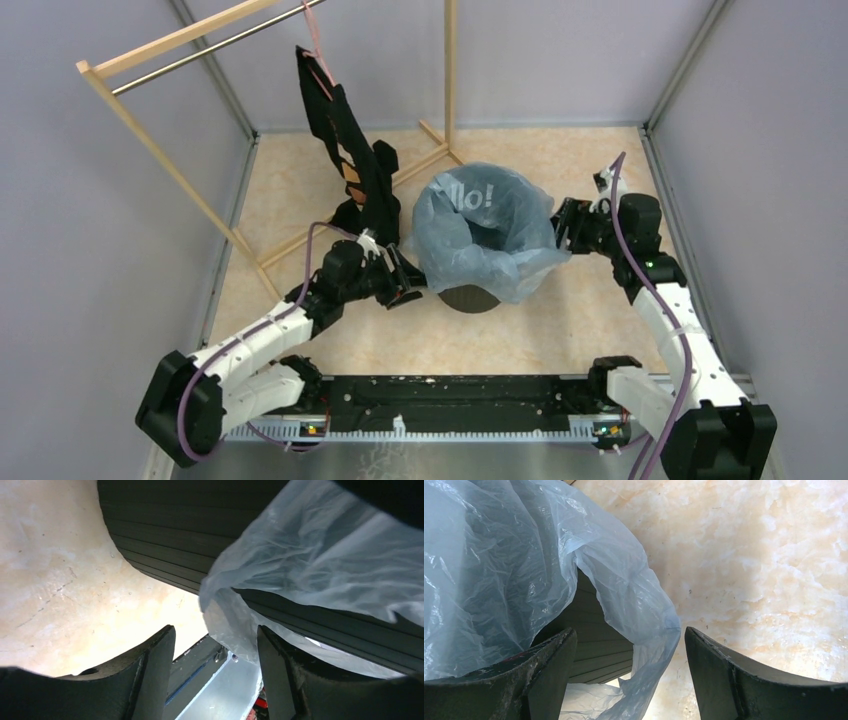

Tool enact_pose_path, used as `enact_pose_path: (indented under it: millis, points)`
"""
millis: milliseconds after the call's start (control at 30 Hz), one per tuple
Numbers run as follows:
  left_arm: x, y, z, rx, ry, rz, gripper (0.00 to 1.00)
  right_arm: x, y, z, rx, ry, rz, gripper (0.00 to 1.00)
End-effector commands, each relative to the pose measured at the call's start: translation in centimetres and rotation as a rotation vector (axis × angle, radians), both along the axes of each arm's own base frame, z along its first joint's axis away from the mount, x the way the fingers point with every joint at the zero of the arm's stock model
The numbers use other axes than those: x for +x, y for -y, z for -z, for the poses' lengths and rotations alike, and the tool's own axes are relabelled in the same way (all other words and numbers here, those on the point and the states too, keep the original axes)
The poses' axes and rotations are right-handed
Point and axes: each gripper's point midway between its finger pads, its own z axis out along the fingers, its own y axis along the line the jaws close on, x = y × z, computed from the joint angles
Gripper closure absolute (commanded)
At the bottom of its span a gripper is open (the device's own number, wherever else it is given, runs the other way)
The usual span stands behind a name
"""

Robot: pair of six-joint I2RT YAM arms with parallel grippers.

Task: Put the trash bags into the trash bin

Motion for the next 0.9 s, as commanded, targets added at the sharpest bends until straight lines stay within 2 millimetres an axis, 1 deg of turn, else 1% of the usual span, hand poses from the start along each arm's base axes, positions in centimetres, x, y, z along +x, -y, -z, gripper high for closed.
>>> enact_pose_path:
  millis: [0,67,100,200,267,300,433,600,733,767,867]
  points:
    - [0.6,0.6,0.9,-0.003,0.032,0.022,0.38,0.6,-0.4,-2.5,0.009,0.074,-0.017,0.21]
    - [0.9,0.6,2.0,0.025,0.027,0.023,0.48,0.7,-0.3,-2.3,0.007,0.077,-0.008,0.22]
    - [1.0,0.6,2.5,0.037,0.026,0.023,0.55,0.8,-0.3,-2.0,0.007,0.077,-0.006,0.25]
    - [1.1,0.6,3.9,0.062,0.01,0.031,0.68,1.2,-0.2,-0.7,0.006,0.059,0.001,0.38]
    - [1.1,0.7,4.7,0.072,0.0,0.04,0.76,1.3,-0.4,0.2,0.012,0.035,-0.01,0.45]
    - [1.1,0.7,5.1,0.079,-0.007,0.042,0.79,1.4,-0.5,0.7,0.014,0.022,-0.014,0.46]
    - [1.0,0.4,6.3,0.106,-0.017,0.04,0.87,2.0,-0.7,1.8,0.021,0.008,-0.02,0.59]
    - [0.9,-0.1,7.8,0.149,-0.031,0.037,0.93,2.9,-0.9,3.7,0.037,-0.008,-0.013,0.77]
    - [0.7,0.1,8.5,0.153,-0.043,0.056,0.97,3.4,-1.4,5.8,0.068,-0.041,-0.028,0.85]
    - [0.7,0.1,8.6,0.155,-0.045,0.058,0.98,3.5,-1.6,6.7,0.078,-0.062,-0.031,0.86]
    - [0.7,0.0,9.2,0.166,-0.05,0.058,0.99,3.4,-2.0,9.0,0.11,-0.115,-0.035,0.87]
